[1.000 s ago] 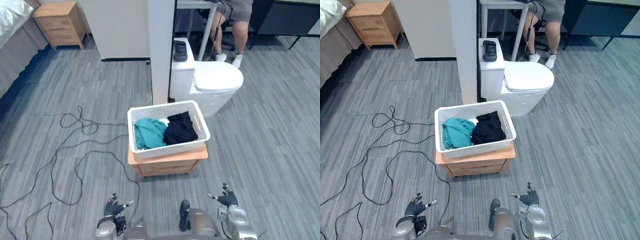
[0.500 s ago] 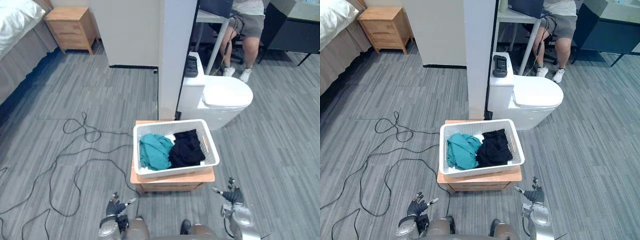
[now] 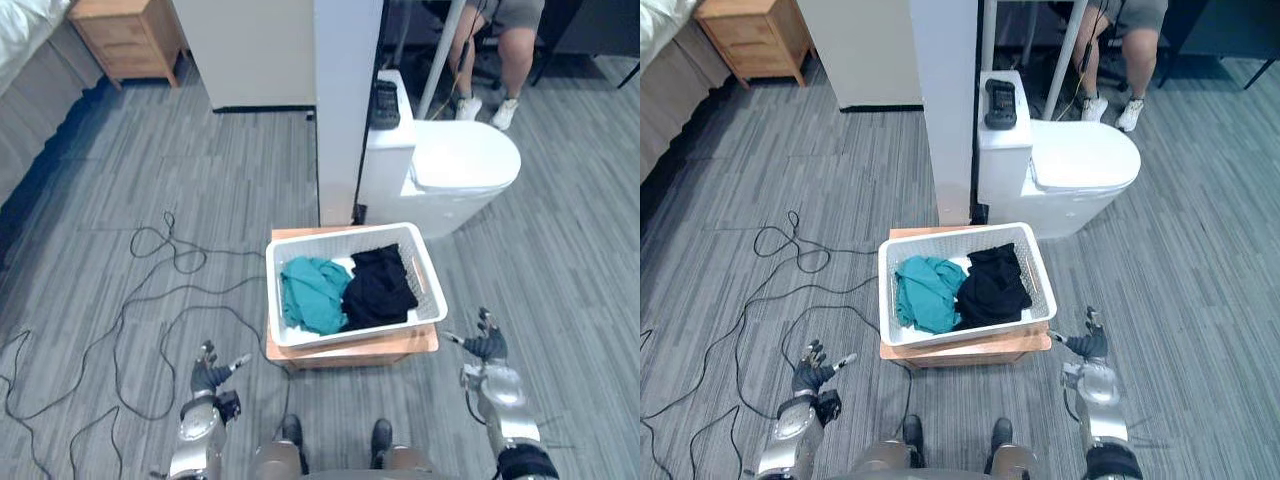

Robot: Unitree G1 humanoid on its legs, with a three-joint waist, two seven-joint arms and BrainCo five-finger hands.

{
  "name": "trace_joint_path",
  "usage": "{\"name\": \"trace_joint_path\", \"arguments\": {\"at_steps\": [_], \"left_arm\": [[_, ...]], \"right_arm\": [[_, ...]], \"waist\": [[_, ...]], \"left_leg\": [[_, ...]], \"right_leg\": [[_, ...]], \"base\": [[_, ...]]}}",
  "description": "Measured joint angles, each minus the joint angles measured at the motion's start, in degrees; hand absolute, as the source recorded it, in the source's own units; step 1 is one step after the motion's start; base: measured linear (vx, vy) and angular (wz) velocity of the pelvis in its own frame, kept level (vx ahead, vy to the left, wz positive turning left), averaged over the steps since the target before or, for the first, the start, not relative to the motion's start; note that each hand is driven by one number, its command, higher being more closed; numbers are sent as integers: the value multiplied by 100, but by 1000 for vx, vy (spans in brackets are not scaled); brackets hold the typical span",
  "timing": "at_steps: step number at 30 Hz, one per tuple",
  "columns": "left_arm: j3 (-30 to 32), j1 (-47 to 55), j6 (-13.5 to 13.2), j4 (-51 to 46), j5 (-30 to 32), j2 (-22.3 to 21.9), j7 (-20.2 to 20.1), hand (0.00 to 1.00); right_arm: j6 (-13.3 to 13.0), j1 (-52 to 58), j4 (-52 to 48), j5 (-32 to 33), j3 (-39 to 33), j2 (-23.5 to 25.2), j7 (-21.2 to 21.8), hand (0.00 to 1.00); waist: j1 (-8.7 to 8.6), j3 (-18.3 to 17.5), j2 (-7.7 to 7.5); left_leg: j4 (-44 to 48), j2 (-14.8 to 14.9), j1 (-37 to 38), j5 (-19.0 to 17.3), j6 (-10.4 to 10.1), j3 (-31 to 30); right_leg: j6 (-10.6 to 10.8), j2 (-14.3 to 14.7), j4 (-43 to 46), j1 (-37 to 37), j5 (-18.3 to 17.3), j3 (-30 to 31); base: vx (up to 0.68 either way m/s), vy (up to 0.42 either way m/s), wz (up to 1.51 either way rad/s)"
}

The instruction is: Pick up the laundry basket with both hands and put the clothes into the washing machine.

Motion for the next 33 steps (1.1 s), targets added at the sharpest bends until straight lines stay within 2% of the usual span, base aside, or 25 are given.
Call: {"name": "trace_joint_path", "arguments": {"at_steps": [4,7,8,10,11,14,17,24,33], "left_arm": [[-263,-793,5,329,8,12,118,0],[-404,-1354,-8,753,6,150,272,0],[-432,-1490,-35,815,11,197,276,100],[-498,-1856,-50,1089,16,289,311,100],[-586,-2144,-36,1322,31,336,353,100],[-635,-2666,45,1644,190,373,365,100],[-635,-2792,10,1622,193,433,376,100],[-637,-2828,-37,1385,171,588,428,100],[-705,-2501,31,941,159,604,486,100]], "right_arm": [[11,-1008,323,-6,240,-72,-129,0],[-6,-1761,666,-6,546,-250,-196,0],[-17,-1937,764,-5,565,-298,-239,0],[-24,-2374,1083,-4,570,-378,-268,0],[-16,-2662,1293,2,591,-420,-270,100],[-26,-3134,1452,42,630,-469,-274,100],[-73,-3229,1395,225,623,-605,-335,100],[1,-2957,1410,857,596,-662,-341,100],[-79,-2481,980,1033,406,-307,-435,100]], "waist": [[-24,438,15],[-143,720,8],[-137,787,18],[-132,934,12],[-130,1039,14],[-132,1156,6],[-144,1241,4],[-148,1264,5],[-274,1265,3]], "left_leg": [[-6,-11,-374,202,53,8],[6,-30,-588,303,85,32],[4,-35,-632,338,98,37],[0,-38,-685,394,104,36],[-1,-42,-693,407,100,36],[-37,-69,-878,476,79,31],[-174,-99,-890,577,81,4],[-194,-119,-919,593,102,-87],[-301,-134,-812,602,106,-165]], "right_leg": [[-25,-9,-5,-394,214,58],[-8,-34,122,-692,286,153],[-5,-43,168,-768,300,171],[-9,-46,197,-842,356,193],[-6,-47,198,-865,385,223],[17,-54,195,-1090,489,307],[14,-59,192,-1172,533,319],[13,-48,179,-1203,534,318],[3,-31,66,-1106,550,338]], "base": [[-141,13,-4],[-158,19,-9],[-133,12,-5],[-125,8,-4],[-101,7,-7],[-124,18,-10],[-32,6,-2],[36,4,0],[30,6,-1]]}}
